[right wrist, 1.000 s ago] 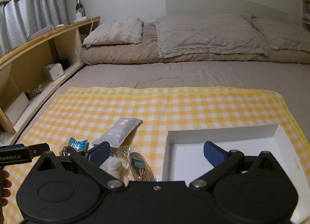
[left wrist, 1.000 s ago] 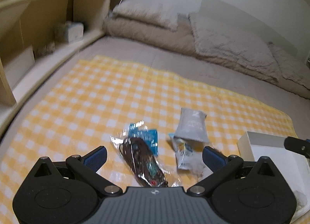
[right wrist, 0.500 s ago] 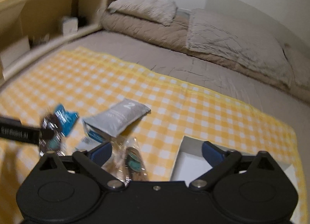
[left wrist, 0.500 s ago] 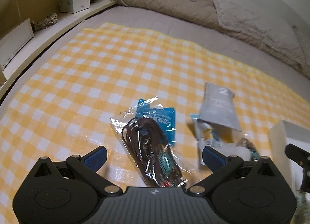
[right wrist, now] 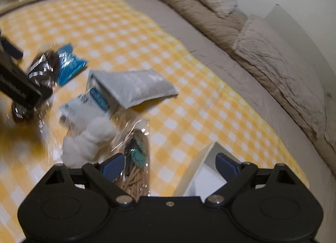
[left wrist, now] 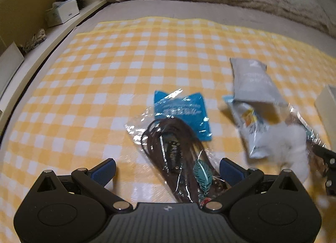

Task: Organize soft objects
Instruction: 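Grasp the brown cord bag with left gripper while right grasps the beige leaf-charm bag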

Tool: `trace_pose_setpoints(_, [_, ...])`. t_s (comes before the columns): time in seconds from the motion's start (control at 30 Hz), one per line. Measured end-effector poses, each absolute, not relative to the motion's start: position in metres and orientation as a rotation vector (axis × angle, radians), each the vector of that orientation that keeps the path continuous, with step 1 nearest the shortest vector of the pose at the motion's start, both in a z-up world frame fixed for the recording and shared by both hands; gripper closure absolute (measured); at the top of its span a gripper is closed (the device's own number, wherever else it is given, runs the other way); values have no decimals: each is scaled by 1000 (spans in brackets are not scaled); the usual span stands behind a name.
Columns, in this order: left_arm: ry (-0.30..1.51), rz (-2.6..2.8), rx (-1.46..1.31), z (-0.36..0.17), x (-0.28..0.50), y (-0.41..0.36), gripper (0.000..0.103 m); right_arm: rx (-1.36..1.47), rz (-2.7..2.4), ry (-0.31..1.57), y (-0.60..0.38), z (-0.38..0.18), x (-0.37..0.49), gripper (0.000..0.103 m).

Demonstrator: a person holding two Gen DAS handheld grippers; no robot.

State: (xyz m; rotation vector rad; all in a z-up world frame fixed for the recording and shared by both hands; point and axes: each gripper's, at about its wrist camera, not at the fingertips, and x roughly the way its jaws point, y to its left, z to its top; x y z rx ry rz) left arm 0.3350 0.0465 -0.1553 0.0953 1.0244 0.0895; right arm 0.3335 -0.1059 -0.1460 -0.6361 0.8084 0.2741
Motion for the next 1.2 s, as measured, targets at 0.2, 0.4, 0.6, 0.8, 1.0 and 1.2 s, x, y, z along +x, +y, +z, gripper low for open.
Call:
trace_pose_setpoints(0.2, [1055, 61, 154, -152, 327, 56, 0, -634, 341, 847, -100, -152, 330, 10])
trace_pose_setpoints(0.4, [1043, 59, 211, -144, 321, 58, 0, -619, 380, 880, -97, -154, 327, 19])
trace_pose_setpoints(0.6, [1054, 24, 6, -139, 327, 61, 0, -554, 418, 940, -101, -157, 337, 30])
trace_pose_setpoints(0.8, [1094, 52, -31, -151, 327, 51, 0, -411, 448, 1020, -108, -160, 343, 43])
trace_pose_setpoints(1.0, [1118, 79, 2, -158, 327, 48, 14, -379, 465, 1049, -109, -159, 344, 50])
trace_pose_setpoints(1.2, [1096, 41, -21, -148, 332, 57, 49, -373, 467, 1056, -108, -155, 345, 74])
